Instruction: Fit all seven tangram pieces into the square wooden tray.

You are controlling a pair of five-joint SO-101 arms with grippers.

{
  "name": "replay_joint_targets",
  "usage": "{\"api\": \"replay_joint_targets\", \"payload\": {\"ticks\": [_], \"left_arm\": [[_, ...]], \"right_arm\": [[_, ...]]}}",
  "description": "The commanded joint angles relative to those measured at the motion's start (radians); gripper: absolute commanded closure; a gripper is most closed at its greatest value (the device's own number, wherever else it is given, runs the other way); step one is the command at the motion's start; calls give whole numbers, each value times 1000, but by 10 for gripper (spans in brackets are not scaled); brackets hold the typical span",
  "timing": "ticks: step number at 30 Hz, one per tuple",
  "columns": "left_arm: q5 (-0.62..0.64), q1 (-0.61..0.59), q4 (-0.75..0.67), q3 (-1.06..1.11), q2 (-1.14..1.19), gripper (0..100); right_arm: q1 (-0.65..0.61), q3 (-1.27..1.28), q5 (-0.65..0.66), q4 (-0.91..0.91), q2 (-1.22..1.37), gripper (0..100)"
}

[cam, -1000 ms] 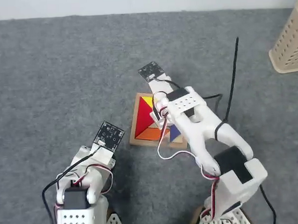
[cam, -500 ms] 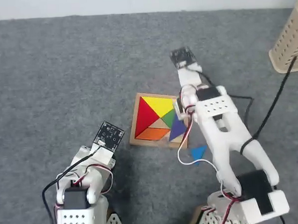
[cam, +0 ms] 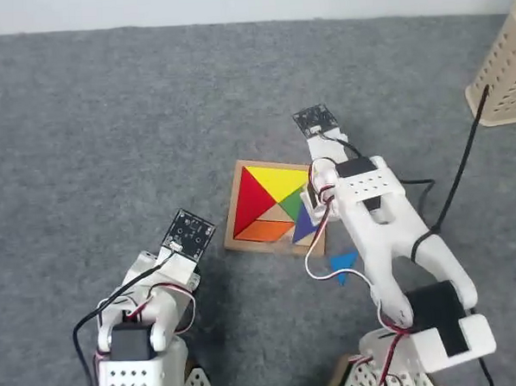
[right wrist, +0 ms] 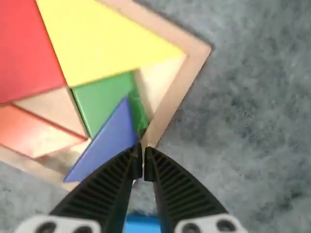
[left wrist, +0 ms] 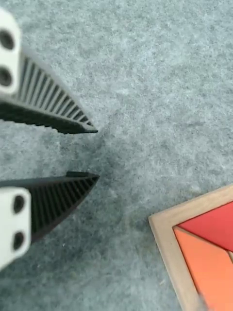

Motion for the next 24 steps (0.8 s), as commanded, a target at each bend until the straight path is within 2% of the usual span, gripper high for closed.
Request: {"api": "replay_joint_targets", "payload": {"ticks": [1, 8, 14, 21, 24], "left_arm": [[8, -6, 0, -13, -21, 878], [8, -6, 0, -13, -21, 878], [8, -6, 0, -13, -21, 878], [8, -6, 0, -13, -21, 878], [8, -6, 0, -13, -21, 878]], "right_arm": [[4, 28, -12, 15, -16, 993], [-64, 68, -14, -1, -16, 993], [-70, 69, -55, 21, -42, 993], [-73, 103, -91, 30, -174, 993], [-117, 100, -83, 24, -265, 993]]}}
